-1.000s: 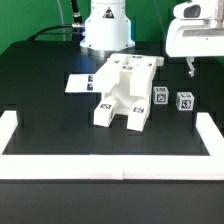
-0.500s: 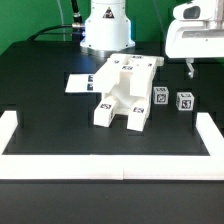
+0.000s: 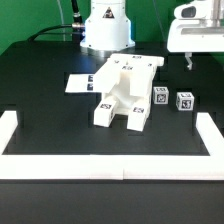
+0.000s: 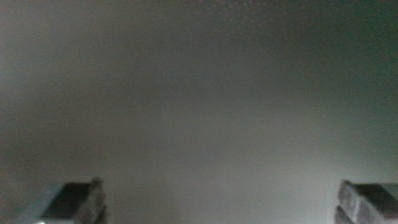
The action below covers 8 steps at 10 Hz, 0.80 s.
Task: Assemble chair
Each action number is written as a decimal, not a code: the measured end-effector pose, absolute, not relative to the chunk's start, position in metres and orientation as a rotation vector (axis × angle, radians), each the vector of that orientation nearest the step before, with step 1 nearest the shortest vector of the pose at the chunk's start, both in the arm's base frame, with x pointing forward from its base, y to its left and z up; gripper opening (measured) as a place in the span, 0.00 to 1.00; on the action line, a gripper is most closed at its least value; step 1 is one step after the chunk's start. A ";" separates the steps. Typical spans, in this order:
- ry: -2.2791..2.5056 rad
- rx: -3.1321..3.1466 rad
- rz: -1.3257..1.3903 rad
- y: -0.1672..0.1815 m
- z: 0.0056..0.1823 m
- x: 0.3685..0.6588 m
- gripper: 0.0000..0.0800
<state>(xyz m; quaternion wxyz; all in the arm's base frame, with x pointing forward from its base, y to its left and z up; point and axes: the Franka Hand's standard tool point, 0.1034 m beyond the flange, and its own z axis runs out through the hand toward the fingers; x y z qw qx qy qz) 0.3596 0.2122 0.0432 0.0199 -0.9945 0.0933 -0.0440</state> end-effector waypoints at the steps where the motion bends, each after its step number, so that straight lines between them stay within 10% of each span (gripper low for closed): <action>1: 0.267 -3.097 -0.129 0.199 0.041 0.351 0.81; 8: 0.128 -3.133 -0.148 0.131 0.049 0.382 0.81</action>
Offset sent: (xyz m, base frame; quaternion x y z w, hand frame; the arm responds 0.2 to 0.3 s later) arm -0.0060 -0.0437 0.0085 0.0004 -0.0065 -0.0207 0.9998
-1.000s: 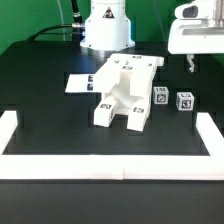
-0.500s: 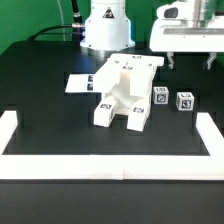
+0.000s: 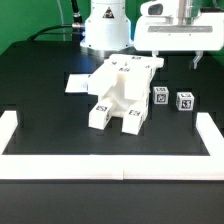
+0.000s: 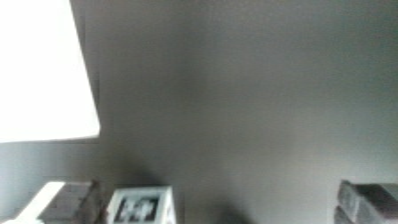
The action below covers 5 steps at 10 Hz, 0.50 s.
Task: Assemble chair
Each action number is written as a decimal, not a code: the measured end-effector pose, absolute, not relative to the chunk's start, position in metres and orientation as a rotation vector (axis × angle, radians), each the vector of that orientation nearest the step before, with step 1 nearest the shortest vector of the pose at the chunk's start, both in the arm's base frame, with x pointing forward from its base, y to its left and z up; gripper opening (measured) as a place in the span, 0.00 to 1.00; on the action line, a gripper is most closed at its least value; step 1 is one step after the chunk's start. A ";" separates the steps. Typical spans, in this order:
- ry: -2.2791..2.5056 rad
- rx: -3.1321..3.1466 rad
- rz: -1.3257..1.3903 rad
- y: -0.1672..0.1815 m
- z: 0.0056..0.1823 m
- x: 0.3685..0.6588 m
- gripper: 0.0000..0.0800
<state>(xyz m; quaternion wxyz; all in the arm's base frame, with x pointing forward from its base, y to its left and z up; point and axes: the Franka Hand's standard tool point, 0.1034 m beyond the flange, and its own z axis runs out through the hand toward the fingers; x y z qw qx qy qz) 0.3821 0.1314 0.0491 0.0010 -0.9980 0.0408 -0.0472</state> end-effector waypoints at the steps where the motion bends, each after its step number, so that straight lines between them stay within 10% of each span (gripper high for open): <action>1: 0.121 -3.136 -0.132 0.128 0.051 0.386 0.81; 5: 0.116 -3.136 -0.132 0.129 0.051 0.385 0.81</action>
Offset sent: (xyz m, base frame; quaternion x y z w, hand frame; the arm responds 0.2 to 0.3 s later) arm 0.0000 0.0000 0.0000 0.0000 0.0000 0.0000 1.0000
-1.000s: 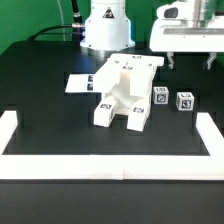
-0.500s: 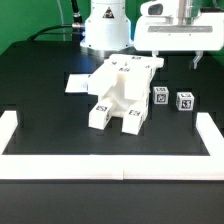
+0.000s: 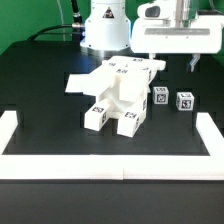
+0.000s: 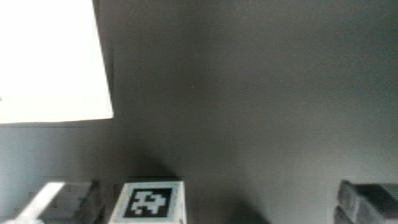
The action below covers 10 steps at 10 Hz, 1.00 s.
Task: Assemble chair
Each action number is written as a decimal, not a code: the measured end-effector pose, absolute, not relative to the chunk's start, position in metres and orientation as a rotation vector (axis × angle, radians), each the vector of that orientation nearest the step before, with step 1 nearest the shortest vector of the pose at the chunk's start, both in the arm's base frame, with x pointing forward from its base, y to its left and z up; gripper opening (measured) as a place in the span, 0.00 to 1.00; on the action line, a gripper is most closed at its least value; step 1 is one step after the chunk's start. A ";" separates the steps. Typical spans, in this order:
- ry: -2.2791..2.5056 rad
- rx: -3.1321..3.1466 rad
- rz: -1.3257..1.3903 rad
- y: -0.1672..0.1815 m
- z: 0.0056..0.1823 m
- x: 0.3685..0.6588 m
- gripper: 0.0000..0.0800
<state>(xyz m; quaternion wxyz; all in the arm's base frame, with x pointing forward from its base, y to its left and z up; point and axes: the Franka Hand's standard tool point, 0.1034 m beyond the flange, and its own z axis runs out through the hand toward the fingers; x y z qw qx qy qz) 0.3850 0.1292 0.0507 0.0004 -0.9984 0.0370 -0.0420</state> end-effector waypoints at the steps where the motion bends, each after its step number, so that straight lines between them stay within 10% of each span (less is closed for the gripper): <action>1: 0.116 -3.136 -0.132 0.129 0.051 0.385 0.81; 10: -0.188 -3.166 -0.073 0.069 0.059 0.444 0.81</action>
Offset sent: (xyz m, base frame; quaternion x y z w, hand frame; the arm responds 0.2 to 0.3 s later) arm 0.0210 -0.0379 0.0082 -0.0023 -0.0138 -0.0772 0.9969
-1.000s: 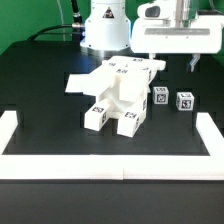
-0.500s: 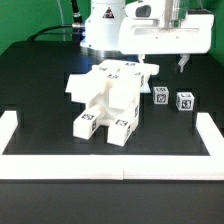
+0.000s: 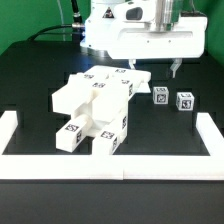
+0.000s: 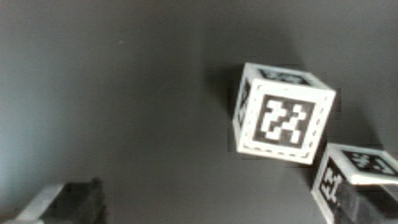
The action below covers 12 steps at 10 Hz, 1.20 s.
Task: Assemble chair
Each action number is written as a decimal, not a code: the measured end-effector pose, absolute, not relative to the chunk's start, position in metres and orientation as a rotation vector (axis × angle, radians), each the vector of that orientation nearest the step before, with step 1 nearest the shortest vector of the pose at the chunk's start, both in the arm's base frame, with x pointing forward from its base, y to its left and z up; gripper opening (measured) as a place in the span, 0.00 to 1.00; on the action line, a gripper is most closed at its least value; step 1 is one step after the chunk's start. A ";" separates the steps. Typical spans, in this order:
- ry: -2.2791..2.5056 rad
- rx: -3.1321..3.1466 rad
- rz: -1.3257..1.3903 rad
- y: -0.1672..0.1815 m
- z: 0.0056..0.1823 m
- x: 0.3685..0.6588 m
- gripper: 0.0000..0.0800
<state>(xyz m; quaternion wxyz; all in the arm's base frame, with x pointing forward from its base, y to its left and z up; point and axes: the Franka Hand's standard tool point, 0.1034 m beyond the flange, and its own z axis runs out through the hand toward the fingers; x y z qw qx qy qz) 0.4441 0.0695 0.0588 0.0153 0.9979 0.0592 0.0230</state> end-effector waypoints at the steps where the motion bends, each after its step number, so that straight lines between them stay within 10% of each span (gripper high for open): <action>1: 0.183 3.105 0.072 0.069 0.059 0.444 0.81; 7: 0.211 3.099 0.005 0.043 0.059 0.475 0.81; 12: 0.031 3.119 0.029 0.097 0.060 0.479 0.81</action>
Offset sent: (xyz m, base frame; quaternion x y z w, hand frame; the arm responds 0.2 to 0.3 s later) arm 0.0451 -0.0246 0.0039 -0.0108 -0.0022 -0.0681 0.9976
